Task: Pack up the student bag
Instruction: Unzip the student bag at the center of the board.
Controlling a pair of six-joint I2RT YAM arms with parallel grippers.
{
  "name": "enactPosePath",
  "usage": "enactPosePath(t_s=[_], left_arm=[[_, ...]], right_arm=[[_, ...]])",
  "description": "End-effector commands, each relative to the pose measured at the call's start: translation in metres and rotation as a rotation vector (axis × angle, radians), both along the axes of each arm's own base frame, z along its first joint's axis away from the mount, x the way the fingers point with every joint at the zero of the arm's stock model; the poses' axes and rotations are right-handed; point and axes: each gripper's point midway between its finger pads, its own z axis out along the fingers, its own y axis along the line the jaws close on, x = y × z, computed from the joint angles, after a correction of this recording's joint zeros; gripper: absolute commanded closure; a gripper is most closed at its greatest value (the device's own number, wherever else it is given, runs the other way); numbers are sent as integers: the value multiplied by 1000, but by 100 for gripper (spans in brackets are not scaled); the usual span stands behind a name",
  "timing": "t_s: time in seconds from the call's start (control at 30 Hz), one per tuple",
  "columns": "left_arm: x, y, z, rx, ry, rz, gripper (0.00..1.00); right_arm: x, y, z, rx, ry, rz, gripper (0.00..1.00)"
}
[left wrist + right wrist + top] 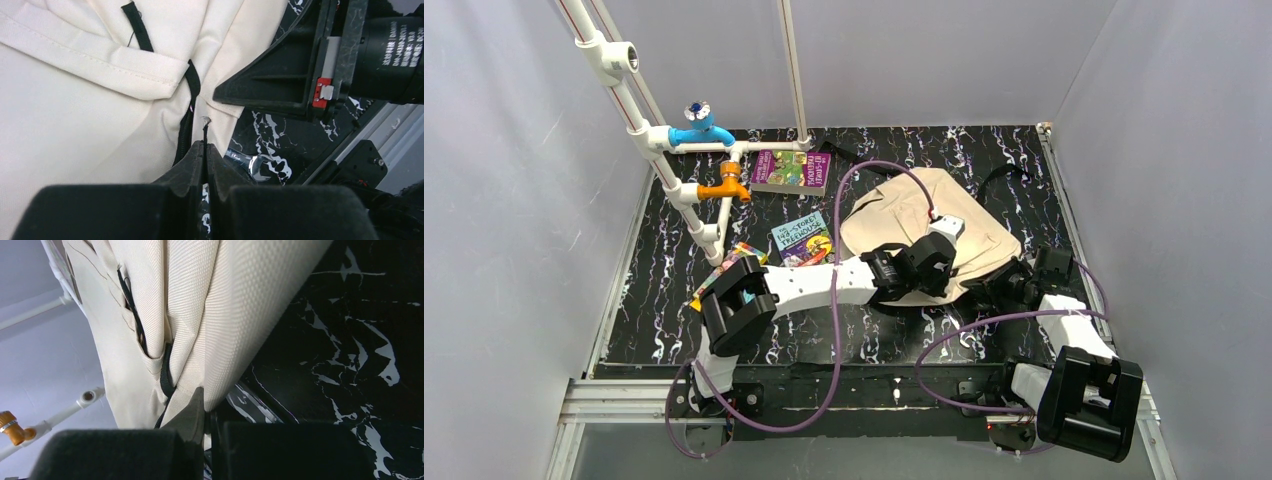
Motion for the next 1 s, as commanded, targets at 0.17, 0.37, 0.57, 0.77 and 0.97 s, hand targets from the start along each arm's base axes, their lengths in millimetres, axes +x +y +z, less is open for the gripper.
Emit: enactPosePath(t_s=[0.17, 0.37, 0.57, 0.77, 0.97], left_arm=[[8, 82, 47, 10, -162, 155, 100], [16, 152, 37, 88, -196, 246, 100], [13, 144, 44, -34, -125, 159, 100], [10, 117, 57, -147, -64, 133, 100], [9, 111, 65, -180, -48, 129, 100]], right_arm=[[35, -54, -1, -121, -27, -181, 99], [54, -104, 3, -285, 7, -218, 99], [74, -79, 4, -512, 21, 102, 99], [56, -59, 76, -862, -74, 257, 45], [44, 3, 124, -808, -326, 458, 37]])
